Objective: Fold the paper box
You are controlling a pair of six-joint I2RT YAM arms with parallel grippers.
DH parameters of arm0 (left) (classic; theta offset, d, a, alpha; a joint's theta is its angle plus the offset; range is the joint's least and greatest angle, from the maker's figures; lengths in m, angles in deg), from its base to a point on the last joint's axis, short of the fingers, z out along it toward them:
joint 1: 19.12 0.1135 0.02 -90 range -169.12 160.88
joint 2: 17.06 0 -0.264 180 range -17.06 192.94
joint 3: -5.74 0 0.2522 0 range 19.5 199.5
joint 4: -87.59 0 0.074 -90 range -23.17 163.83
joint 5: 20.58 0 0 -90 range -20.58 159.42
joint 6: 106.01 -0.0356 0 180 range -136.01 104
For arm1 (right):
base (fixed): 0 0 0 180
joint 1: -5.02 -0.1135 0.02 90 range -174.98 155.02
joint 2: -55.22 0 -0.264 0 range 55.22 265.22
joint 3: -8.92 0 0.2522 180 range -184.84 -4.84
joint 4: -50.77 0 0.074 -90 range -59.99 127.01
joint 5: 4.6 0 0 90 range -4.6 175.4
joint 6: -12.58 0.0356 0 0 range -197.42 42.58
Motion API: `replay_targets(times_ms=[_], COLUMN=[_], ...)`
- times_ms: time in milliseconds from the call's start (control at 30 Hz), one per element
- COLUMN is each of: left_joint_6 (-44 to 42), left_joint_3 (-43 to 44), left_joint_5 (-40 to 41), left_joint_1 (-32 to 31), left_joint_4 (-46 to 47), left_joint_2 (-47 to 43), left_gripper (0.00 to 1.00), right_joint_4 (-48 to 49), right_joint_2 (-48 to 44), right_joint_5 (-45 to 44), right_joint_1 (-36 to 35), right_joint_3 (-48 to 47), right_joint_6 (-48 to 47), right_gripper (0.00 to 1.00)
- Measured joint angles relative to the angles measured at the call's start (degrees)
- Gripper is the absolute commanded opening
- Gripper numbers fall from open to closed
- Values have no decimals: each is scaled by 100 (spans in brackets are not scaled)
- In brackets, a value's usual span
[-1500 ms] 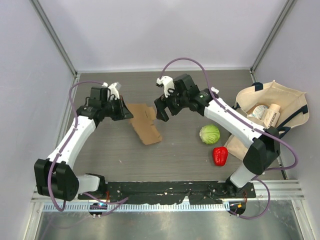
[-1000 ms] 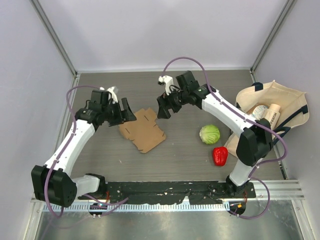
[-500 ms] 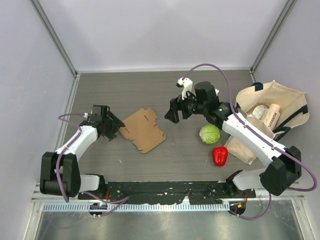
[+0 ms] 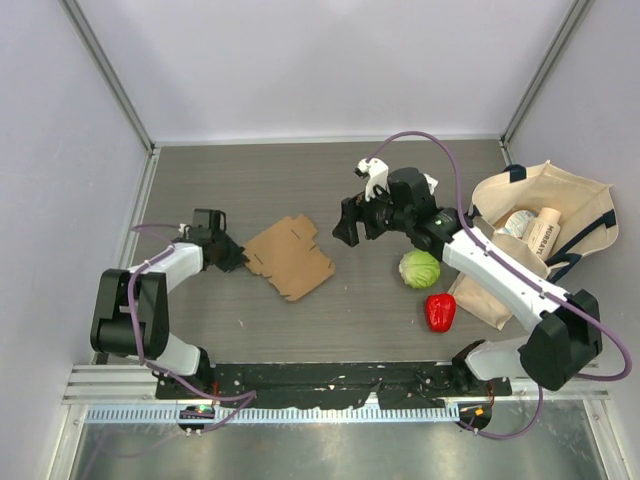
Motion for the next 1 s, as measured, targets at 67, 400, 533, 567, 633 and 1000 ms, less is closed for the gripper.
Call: replay_targets(times_ms=[67,400,533,567,633,1000], left_joint_6=[-315,-2162,-2702,-2820,-3086,-4402], left_joint_3=[0,627,1062,1158,1397,2291], left_joint_5=[-199,-1462,-2004,-2153,-2490,-3862], left_joint_1=[-15,-586,-1005,-1071,-1178,-1250], left_joint_4=[48,-9,-184,-245,-415,-1340], left_joint_2=[-116,-1062,-1060,-1049,-1021,-785], left_gripper=[0,0,0,0,0,0], right_joint_4=[-13,-896,-1150,-1215,-1362,-1637], right_joint_2=[162,1628,1825,1856,1875,1856], right_joint_5=[-125,494,1010,1130,1384,2719], right_joint_1=[0,15,15,15,15,345], right_joint_3=[-48,-1606,-2124,-2199,-2249,-1851], right_joint_6=[-20,-892,-1276,-1373,-1569,-2173], right_gripper=[86,86,86,86,86,80])
